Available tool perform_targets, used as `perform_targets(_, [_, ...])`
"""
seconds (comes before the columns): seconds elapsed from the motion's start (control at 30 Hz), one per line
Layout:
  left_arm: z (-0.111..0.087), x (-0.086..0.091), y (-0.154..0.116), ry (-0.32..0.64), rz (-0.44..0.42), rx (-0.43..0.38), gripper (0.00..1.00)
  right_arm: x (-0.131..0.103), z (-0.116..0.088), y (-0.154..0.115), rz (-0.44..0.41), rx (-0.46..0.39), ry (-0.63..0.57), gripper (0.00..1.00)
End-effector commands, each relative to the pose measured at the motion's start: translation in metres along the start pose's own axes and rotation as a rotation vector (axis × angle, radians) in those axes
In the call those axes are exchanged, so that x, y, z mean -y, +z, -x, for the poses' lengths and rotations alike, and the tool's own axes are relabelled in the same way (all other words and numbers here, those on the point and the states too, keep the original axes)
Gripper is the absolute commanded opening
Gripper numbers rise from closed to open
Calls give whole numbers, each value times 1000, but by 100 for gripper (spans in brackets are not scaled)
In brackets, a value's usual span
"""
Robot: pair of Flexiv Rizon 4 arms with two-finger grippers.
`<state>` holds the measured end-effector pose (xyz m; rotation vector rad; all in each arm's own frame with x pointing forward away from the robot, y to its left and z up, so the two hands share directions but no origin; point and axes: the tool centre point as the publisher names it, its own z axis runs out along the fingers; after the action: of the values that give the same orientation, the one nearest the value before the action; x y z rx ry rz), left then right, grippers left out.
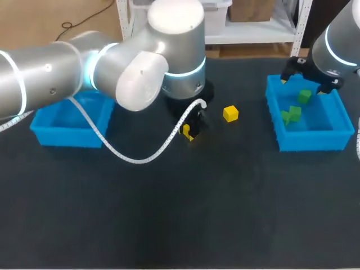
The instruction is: Put the green cubes in the right bin and the yellow cubes in the left bin.
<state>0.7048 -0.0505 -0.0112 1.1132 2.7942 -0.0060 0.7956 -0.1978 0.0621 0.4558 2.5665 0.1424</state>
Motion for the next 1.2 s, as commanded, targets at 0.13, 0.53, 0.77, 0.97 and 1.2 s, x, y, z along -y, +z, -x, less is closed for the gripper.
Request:
perform_targets(0.13, [-17, -41, -36, -79, 54, 112, 0, 0, -1, 0, -1, 5, 1, 100])
perform_targets(0.53, [-92, -167, -124, -403, 278, 265, 0, 0, -1, 0, -1, 5, 1, 100])
perform_targets(0.77, [-158, -204, -120, -558, 331, 199, 0, 0, -1, 0, -1, 5, 1, 100])
perform_targets(0.97, [-176, -208, -101, -608, 314, 152, 25, 0, -1, 0, -1, 5, 1, 100])
perform_targets(1.2, [-164, -208, -112, -632, 308, 249, 100, 0, -1, 0, -1, 5, 1, 100])
